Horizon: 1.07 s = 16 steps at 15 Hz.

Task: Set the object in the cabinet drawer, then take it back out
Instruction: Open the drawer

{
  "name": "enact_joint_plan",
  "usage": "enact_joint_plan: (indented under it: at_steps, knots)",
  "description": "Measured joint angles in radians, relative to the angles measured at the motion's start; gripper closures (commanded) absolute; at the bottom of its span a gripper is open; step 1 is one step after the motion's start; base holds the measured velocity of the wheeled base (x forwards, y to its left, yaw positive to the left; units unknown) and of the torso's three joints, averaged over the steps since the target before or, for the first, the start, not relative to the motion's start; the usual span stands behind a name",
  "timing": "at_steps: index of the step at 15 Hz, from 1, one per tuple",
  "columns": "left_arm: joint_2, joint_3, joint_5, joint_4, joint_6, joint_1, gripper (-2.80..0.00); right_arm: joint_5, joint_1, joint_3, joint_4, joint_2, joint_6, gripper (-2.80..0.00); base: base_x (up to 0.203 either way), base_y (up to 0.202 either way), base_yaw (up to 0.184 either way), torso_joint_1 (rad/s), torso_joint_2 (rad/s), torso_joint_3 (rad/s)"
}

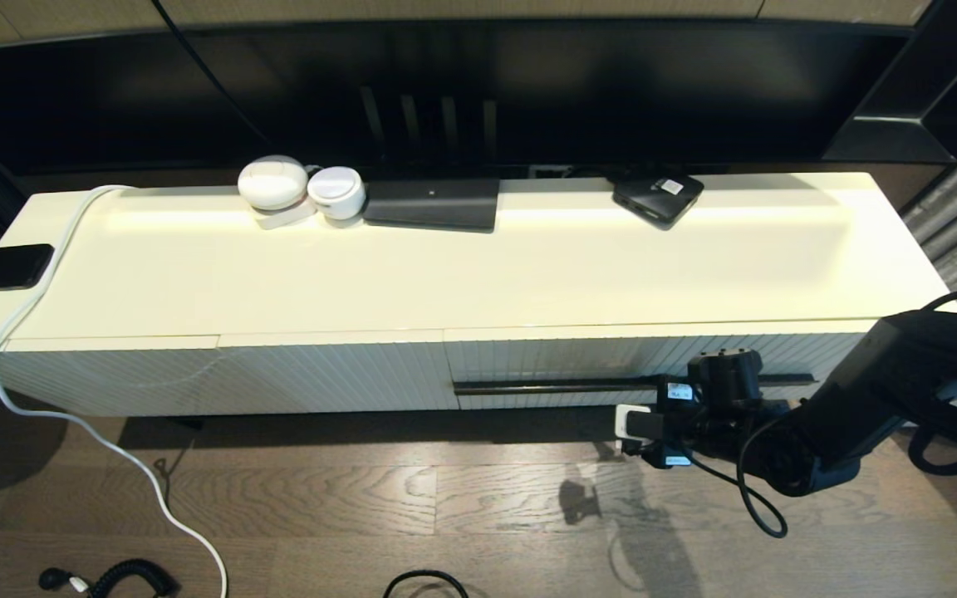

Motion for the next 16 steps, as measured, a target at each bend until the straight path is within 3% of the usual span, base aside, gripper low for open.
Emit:
enact_joint_plan:
  at_steps: [16]
  knots:
    - [0.0,0.0,0.0,0.0,0.0,0.0,0.0,0.001,-0.001,-0.045,-0.004,0.066,-0.006,-2.8,0.0,0.0,0.0,0.0,0.0,0.0]
